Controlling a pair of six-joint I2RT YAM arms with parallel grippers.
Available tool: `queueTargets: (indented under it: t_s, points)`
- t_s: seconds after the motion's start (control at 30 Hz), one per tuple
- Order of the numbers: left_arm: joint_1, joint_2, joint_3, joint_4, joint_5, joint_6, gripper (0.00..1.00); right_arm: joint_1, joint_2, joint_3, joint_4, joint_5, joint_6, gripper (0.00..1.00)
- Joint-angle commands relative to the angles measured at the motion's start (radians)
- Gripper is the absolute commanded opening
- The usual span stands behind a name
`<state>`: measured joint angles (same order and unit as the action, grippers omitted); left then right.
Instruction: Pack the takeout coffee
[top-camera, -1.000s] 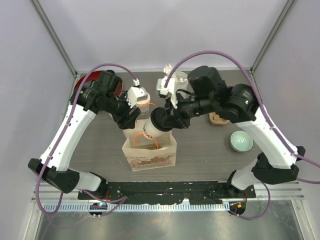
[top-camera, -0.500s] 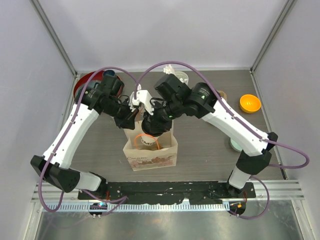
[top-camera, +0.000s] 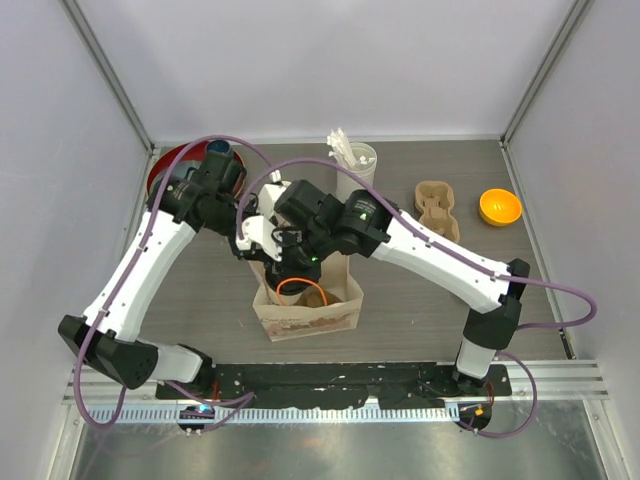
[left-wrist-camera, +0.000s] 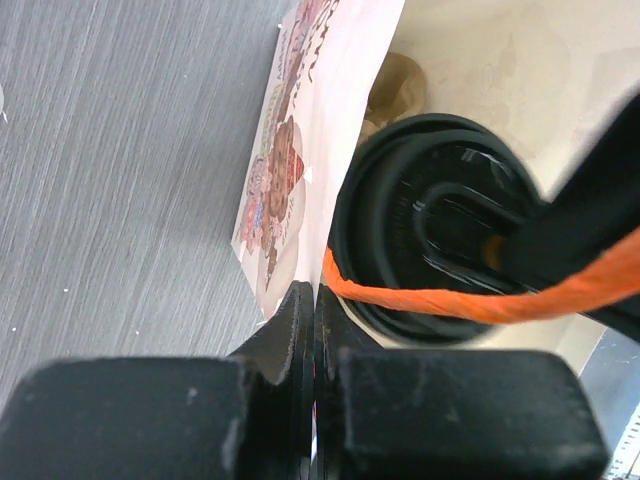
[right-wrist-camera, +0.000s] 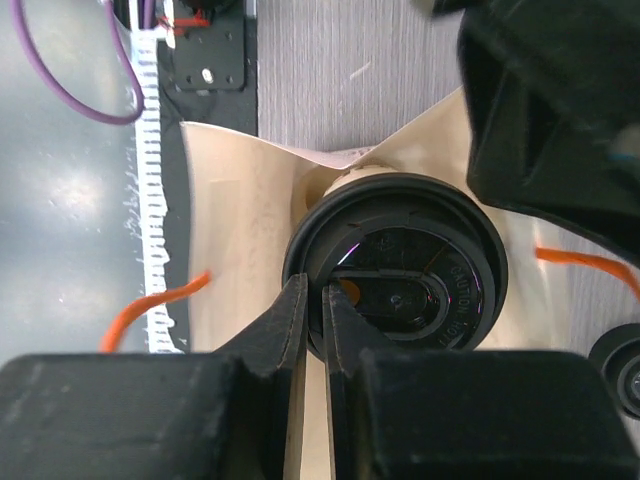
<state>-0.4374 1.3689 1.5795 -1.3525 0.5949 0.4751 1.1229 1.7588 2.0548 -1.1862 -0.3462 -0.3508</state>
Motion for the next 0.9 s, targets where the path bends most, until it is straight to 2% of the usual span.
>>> queueTargets:
  t_s: [0.0, 0.17, 0.33, 0.57, 0.7, 0.87]
  points:
    - [0.002, -0.039, -0.007, -0.092, 0.054, -0.004, 0.0, 0.009, -0.031, -0.129, 0.109, 0.039, -0.054, 0.01]
    - [0.003, -0.03, -0.018, -0.094, 0.077, 0.002, 0.0, 0.009, -0.006, -0.159, 0.126, 0.062, -0.085, 0.01]
    - [0.003, -0.024, -0.015, -0.102, 0.071, 0.028, 0.0, 0.009, -0.004, -0.24, 0.142, 0.073, -0.204, 0.01]
    - [0.017, 0.013, 0.007, -0.129, 0.042, 0.109, 0.0, 0.009, -0.079, -0.39, 0.164, 0.076, -0.321, 0.01]
    - [0.014, 0.061, 0.062, -0.164, 0.088, 0.146, 0.0, 0.014, -0.05, -0.34, 0.151, 0.072, -0.381, 0.01]
    - [-0.003, 0.084, 0.096, -0.18, 0.112, 0.149, 0.0, 0.025, 0.048, -0.242, 0.051, 0.101, -0.416, 0.01]
